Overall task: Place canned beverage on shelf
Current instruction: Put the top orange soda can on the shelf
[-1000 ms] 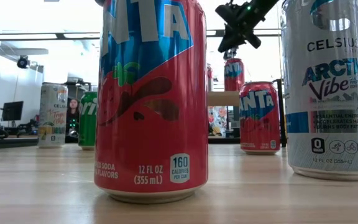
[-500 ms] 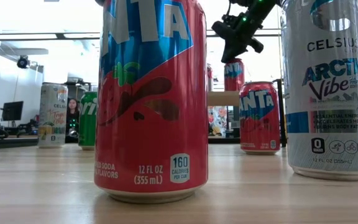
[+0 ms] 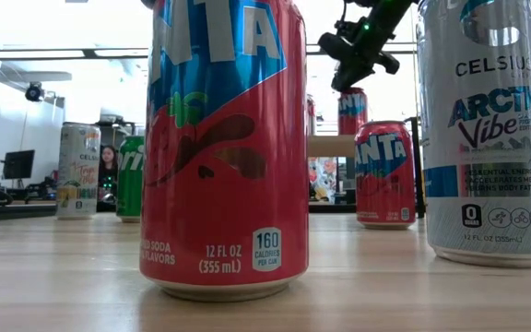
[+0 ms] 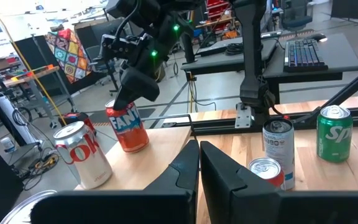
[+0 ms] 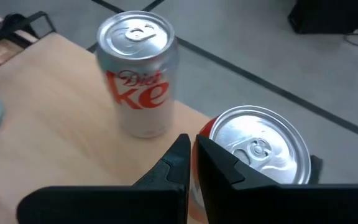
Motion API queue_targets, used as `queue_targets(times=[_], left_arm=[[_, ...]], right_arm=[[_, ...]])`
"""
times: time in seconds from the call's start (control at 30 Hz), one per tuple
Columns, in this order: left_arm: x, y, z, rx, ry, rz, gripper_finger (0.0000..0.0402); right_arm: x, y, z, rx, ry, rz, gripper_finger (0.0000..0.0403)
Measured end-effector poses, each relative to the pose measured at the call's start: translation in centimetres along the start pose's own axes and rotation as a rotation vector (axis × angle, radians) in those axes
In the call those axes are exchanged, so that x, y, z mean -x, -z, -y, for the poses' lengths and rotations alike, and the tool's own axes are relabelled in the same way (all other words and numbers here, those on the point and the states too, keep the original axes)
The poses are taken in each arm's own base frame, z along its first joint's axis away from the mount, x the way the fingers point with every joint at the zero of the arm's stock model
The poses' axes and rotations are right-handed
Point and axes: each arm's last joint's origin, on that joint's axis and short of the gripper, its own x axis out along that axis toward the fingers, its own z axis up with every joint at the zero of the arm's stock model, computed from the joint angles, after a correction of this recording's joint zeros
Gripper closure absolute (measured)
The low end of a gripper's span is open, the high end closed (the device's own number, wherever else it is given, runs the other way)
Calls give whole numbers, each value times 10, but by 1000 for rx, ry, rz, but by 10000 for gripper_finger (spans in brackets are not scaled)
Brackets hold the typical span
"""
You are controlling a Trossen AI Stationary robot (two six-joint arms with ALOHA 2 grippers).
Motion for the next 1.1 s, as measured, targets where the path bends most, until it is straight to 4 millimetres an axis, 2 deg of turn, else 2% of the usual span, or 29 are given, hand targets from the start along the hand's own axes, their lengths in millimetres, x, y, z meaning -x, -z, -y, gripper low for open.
queue_targets(times=[1.1], left_arm=[[0, 0, 0, 3, 0, -1, 402]], right_arm=[[-3, 0, 10, -15, 80, -13, 385]])
